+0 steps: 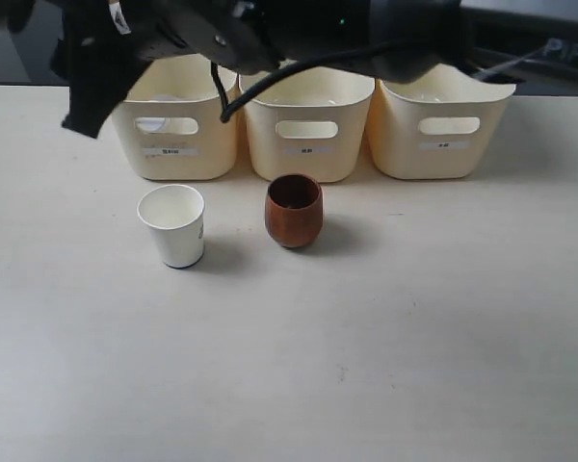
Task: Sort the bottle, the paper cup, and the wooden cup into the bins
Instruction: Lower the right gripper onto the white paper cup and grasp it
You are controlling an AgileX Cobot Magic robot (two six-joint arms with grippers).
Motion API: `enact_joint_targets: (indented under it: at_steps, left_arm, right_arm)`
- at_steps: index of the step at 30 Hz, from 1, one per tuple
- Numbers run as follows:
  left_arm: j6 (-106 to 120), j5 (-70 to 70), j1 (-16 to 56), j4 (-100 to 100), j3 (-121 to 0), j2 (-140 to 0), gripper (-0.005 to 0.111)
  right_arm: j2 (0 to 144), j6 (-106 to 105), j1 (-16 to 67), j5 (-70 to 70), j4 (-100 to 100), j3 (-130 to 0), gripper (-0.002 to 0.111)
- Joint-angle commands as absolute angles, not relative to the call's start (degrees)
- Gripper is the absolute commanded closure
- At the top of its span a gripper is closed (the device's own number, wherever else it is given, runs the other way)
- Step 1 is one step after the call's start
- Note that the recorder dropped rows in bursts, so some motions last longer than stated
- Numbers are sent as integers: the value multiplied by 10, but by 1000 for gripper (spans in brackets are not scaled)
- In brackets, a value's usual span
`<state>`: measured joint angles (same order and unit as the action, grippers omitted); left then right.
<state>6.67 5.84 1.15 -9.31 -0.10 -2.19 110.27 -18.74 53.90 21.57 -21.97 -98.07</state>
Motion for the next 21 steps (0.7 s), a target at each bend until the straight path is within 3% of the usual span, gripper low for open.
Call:
enact_joint_targets:
  at_steps: [1, 9, 21]
  left_arm:
    - [65, 61, 12, -93, 0, -21, 107]
    - [65, 61, 12, -93, 0, -21, 107]
    - [65, 61, 12, -93, 0, -21, 107]
  right_arm:
    - [1089, -465, 520, 372, 71, -989, 54]
    - [1105, -556, 475, 567, 226, -1014, 54]
    - [1197, -556, 473, 504, 167, -1014, 54]
